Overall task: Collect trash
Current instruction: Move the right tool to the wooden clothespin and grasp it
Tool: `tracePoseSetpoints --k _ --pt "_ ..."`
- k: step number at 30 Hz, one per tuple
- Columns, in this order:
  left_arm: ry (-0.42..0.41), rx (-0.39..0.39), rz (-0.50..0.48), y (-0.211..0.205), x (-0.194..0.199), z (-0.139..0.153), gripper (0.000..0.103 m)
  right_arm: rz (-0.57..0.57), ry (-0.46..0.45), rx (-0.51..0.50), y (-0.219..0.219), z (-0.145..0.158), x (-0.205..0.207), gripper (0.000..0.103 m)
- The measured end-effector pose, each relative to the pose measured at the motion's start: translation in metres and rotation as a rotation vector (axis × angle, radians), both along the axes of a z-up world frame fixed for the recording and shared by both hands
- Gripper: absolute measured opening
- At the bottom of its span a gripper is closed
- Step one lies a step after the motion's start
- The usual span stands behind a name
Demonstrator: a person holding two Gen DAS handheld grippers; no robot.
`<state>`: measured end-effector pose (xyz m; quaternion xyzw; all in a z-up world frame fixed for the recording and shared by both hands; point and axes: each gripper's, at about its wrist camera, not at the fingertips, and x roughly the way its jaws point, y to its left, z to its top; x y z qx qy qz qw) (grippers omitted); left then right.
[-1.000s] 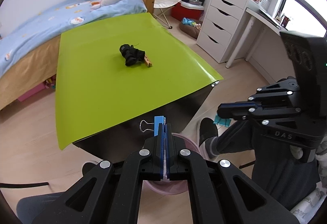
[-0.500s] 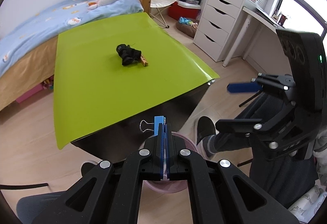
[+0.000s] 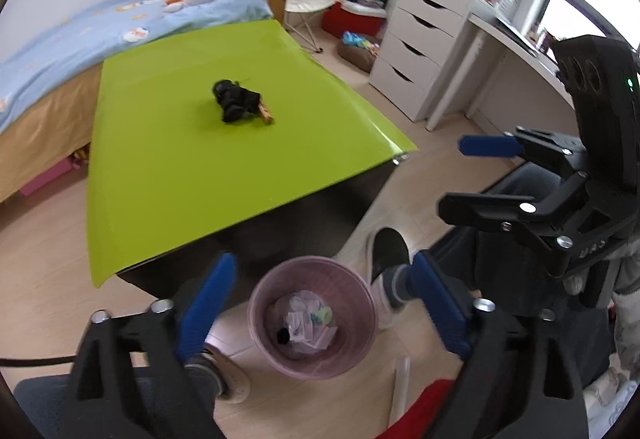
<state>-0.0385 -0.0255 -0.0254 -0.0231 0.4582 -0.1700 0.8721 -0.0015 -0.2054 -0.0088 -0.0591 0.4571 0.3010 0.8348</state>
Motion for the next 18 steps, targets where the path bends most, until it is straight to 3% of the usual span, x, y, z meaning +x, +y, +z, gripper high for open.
tracePoseSetpoints --k 4,18 --pt "-0.006 0.007 0.04 0.007 0.003 0.0 0.094 -0.009 -0.003 0.001 -0.001 0.0 0.001 0.097" --pt "-0.042 0.009 0.107 0.022 0.012 0.005 0.095 -0.023 -0.001 0.012 0.001 0.001 0.009 0.098"
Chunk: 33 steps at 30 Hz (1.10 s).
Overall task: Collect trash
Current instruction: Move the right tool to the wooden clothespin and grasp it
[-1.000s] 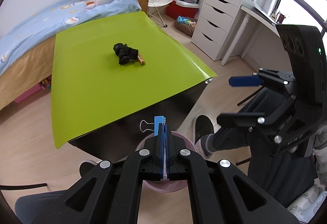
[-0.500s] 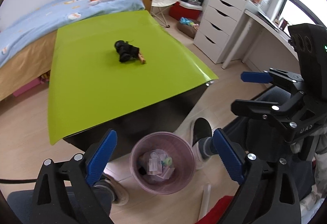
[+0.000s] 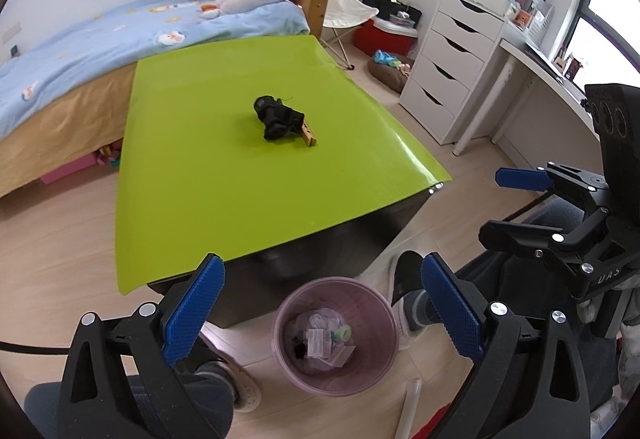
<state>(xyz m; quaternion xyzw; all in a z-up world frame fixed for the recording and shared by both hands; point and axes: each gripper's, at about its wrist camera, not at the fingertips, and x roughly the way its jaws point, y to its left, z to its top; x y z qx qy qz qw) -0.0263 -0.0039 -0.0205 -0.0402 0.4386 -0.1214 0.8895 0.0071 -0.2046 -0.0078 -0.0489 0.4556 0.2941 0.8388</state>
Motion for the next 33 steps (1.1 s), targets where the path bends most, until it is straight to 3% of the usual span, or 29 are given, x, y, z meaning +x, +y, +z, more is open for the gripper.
tracePoseSetpoints --k 10,18,27,33 --pt "-0.021 -0.006 0.067 0.023 0.024 0.0 0.095 -0.024 -0.008 0.001 0.006 0.004 0.032 0.098" --pt "-0.043 0.01 0.098 0.035 0.056 0.001 0.095 -0.022 -0.039 -0.094 0.037 0.002 0.093 0.098" --pt "-0.042 0.018 0.108 0.037 0.076 -0.019 0.095 -0.013 0.068 -0.172 0.086 -0.034 0.174 0.098" --pt "-0.025 0.028 0.111 0.038 0.076 -0.028 0.095 -0.033 0.154 -0.219 0.102 -0.067 0.205 0.097"
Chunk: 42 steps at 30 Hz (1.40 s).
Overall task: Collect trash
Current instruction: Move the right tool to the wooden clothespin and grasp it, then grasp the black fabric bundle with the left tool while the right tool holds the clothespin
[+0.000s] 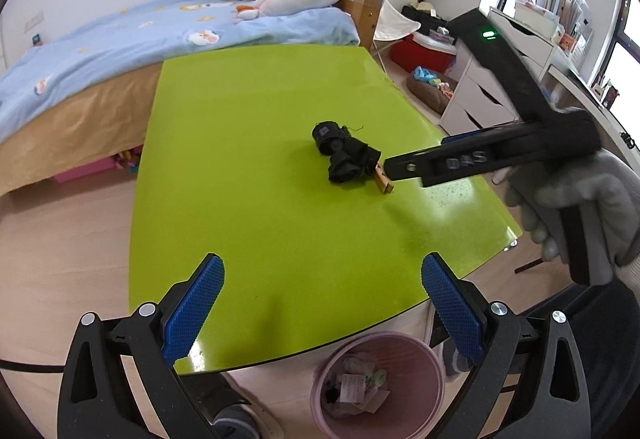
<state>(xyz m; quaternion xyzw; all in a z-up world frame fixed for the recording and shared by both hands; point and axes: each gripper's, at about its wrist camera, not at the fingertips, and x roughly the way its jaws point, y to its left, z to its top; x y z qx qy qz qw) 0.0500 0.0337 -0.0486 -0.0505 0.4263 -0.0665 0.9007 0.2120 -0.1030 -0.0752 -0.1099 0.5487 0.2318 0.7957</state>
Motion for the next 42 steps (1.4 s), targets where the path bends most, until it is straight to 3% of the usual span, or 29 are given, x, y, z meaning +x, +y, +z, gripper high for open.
tracePoseSetpoints --k 6,11,19,34,42 --pt "0.001 0.002 0.012 0.002 0.0 0.0 0.095 0.006 0.025 -0.038 0.011 -0.013 0.01 0.072" --pt "0.002 0.0 0.011 0.002 0.001 -0.001 0.095 0.024 0.039 -0.057 0.019 -0.019 0.012 0.04" --pt "0.003 0.003 0.009 0.001 0.001 -0.001 0.095 0.035 0.053 -0.053 0.022 -0.025 0.013 0.013" --pt "0.011 -0.032 0.003 0.0 0.012 0.005 0.095 0.021 0.03 0.044 -0.014 -0.006 -0.003 0.012" --pt "0.02 -0.018 -0.021 -0.007 0.042 0.017 0.095 0.021 0.004 0.077 -0.04 0.011 -0.017 0.012"
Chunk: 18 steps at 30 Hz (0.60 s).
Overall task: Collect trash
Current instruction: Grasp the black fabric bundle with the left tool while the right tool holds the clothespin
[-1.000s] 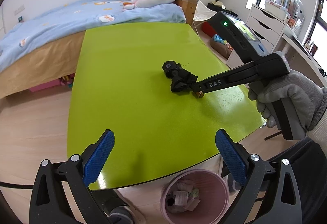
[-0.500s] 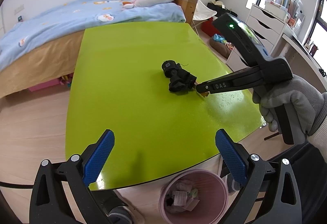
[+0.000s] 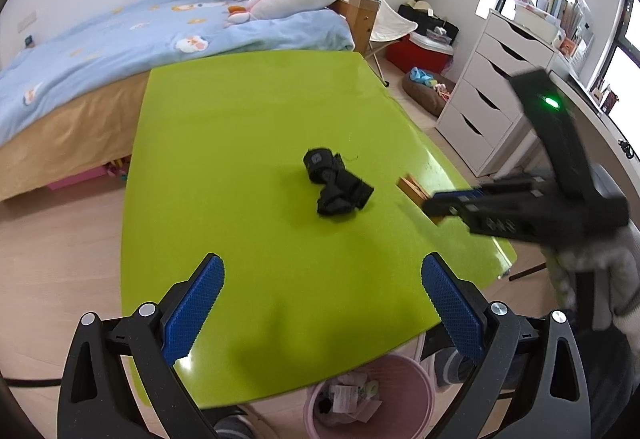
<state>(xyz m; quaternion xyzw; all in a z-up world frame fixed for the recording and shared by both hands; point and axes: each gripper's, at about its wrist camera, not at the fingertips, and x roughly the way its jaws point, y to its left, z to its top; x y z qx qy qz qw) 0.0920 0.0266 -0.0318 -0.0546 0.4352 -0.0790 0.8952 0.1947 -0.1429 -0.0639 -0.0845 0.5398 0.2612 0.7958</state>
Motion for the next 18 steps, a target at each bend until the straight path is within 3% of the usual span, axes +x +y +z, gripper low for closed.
tracePoseSetpoints --k 10,18 --pt "0.063 0.007 -0.014 -0.01 0.059 0.008 0.095 0.0 -0.004 0.015 -0.016 0.004 -0.008 0.012" --pt "0.193 -0.022 0.01 -0.02 0.116 -0.014 0.095 -0.013 -0.005 0.012 -0.025 0.004 -0.009 0.012"
